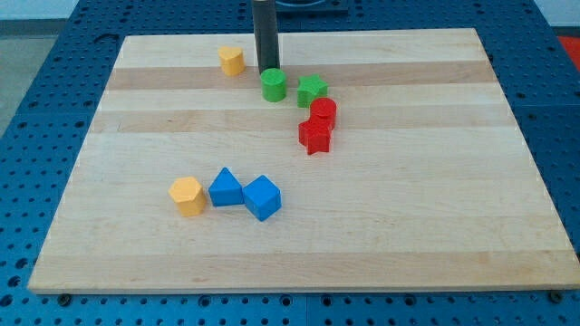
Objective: Move green circle above the green star
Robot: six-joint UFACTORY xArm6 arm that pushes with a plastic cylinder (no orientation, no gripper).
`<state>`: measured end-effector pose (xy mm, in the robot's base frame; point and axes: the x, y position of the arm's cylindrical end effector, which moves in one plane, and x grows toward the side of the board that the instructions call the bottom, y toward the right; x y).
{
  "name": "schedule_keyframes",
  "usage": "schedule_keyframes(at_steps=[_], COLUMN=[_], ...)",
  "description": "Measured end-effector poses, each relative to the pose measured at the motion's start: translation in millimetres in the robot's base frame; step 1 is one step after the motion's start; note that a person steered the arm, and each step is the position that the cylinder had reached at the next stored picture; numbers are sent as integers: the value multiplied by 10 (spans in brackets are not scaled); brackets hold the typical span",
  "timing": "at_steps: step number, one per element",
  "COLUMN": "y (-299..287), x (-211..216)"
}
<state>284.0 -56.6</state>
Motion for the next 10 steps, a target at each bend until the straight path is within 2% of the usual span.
schedule_keyframes(at_steps=[1, 2, 3, 4, 6, 8, 9, 10], y=[-248, -405, -400, -134, 209, 131, 149, 311], x=[21, 385, 592, 562, 369, 191, -331, -509])
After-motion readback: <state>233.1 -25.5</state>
